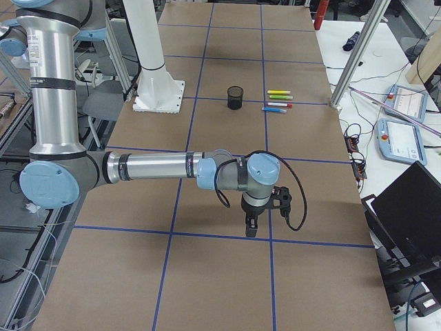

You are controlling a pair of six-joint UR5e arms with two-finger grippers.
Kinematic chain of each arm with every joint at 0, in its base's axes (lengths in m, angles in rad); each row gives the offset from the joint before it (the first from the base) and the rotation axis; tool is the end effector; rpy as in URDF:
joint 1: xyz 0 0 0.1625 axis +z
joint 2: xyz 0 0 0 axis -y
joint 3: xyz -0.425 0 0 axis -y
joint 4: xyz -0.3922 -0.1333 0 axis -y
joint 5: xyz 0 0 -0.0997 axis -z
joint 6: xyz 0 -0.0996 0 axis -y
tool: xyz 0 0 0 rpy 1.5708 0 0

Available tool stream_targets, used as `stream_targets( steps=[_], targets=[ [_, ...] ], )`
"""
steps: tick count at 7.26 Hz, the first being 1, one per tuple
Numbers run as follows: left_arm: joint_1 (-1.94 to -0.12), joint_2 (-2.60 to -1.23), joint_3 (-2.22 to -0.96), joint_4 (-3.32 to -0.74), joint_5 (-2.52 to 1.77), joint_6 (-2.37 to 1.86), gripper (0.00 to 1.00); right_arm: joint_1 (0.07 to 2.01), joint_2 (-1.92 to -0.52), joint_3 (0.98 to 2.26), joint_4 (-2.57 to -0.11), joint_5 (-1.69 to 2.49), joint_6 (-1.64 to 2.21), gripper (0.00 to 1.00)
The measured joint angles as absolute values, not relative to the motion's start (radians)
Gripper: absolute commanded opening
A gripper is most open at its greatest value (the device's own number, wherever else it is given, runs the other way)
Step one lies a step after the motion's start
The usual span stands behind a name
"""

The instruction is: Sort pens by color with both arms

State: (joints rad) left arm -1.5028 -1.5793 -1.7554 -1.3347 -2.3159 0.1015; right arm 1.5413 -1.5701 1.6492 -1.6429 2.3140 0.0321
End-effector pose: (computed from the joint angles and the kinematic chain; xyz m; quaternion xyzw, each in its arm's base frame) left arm -0.0327 -0.4883 0.5896 -0.0139 0.3642 0.0710 0.9285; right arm 0.0514 -0.4932 0.6291 -0.0079 -0.3630 -0.0001 0.9317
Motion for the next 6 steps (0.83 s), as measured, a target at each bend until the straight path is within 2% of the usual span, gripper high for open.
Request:
stream_targets(
  steps=[6],
  targets=[
    [-1.576, -1.55, -1.737, -1.356, -2.307, 0.098, 1.0, 1.493, -1.555, 1.645, -1.645, 2.309, 0.03, 0.99]
  ],
)
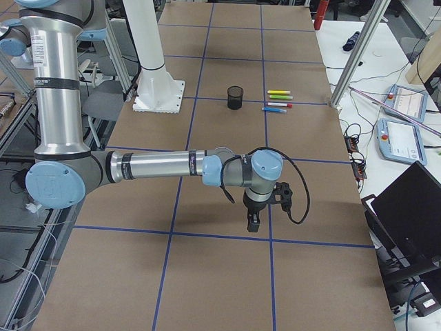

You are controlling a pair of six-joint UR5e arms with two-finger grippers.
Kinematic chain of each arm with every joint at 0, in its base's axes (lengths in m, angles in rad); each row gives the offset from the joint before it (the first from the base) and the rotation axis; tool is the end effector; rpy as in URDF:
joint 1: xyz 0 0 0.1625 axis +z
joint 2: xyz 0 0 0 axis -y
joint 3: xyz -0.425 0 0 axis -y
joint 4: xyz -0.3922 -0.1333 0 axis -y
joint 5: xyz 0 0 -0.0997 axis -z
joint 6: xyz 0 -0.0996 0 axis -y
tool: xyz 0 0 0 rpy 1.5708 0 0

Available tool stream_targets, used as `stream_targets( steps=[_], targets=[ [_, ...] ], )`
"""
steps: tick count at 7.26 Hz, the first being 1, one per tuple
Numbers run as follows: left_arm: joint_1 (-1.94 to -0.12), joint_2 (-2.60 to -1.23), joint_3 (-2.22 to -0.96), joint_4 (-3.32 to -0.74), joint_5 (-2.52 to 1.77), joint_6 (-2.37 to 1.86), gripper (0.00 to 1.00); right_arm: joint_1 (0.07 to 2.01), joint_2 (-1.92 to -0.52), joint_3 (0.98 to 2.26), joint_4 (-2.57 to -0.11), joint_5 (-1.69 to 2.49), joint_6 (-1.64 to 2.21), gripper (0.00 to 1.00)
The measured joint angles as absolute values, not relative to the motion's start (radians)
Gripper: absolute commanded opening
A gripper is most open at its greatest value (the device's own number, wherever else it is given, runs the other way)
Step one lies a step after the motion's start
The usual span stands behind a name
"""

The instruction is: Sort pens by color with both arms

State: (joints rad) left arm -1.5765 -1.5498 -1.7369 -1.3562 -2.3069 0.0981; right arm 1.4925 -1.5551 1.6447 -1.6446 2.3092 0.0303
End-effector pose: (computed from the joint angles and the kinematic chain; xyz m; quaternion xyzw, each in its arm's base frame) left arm -0.0691 -0.4731 0.6113 -0.0137 0.3608 0.0306 0.9320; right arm 0.0271 -0.5018 0.6244 -0.0122 -0.3607 -0.0252 0.9322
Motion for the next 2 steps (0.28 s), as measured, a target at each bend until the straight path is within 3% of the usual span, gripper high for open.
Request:
stream_targets(
  steps=[2],
  targets=[
    [-1.576, -1.551, -1.757, -1.353, -2.364, 0.096, 1.0, 1.476, -1.552, 1.645, -1.645, 2.313, 0.03, 0.99]
  ],
)
